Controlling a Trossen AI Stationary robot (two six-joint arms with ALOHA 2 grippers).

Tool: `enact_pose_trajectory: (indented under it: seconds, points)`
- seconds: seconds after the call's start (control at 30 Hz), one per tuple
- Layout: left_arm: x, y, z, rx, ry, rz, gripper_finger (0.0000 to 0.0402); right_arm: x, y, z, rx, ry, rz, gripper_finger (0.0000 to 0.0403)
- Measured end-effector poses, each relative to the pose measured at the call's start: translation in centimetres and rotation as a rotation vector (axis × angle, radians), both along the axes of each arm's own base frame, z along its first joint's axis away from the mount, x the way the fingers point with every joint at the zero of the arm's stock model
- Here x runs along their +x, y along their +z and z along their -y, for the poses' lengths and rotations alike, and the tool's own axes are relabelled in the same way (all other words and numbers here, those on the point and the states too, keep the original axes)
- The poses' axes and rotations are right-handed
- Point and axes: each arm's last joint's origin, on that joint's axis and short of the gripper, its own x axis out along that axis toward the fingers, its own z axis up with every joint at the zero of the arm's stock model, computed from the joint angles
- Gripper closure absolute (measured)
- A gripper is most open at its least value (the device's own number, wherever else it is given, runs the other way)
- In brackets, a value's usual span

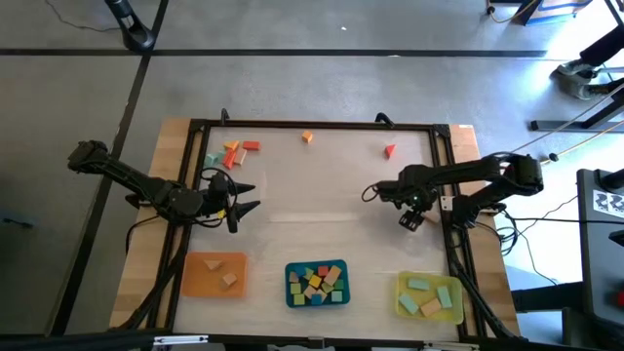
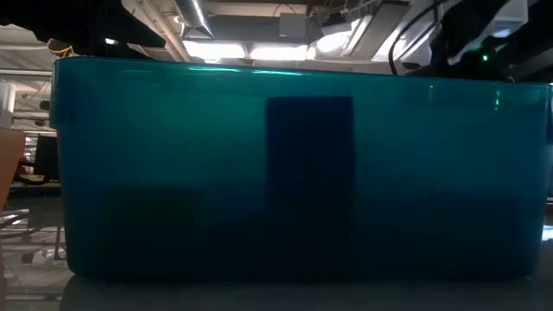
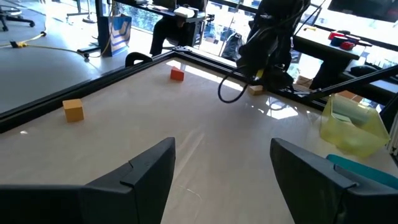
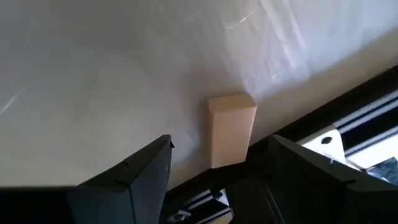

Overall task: Sort blocks by size
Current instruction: Put the brown rectangular block into the yellow bin

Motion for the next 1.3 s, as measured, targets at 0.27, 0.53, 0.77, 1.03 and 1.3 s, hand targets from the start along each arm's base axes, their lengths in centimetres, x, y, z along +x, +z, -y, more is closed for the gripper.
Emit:
enact_pose_trajectory:
  seconds: [0.27,0.53,0.77,1.03,1.3]
  points:
    - [0.0,0.0,0.0,0.009,-0.002,-0.003,0.0151,-1.4,-2.0,1.3,0.043,-0.043,0.011,0.0136]
    - [0.0,0.0,0.0,0.009,-0.002,-0.004,0.0151,-1.9,-2.4,2.4,0.063,-0.108,0.033,0.0154]
    - [0.0,0.0,0.0,0.009,-0.002,-0.004,0.0151,-1.9,-2.4,2.5,0.069,-0.091,0.038,0.0254]
    - [0.0,0.0,0.0,0.010,-0.002,-0.004,0.0151,-2.0,-2.4,2.3,0.094,-0.096,0.040,0.0299]
    - [0.0,0.0,0.0,0.010,-0.002,-0.004,0.0151,-1.5,-2.1,2.5,0.081,-0.088,0.055,0.0326]
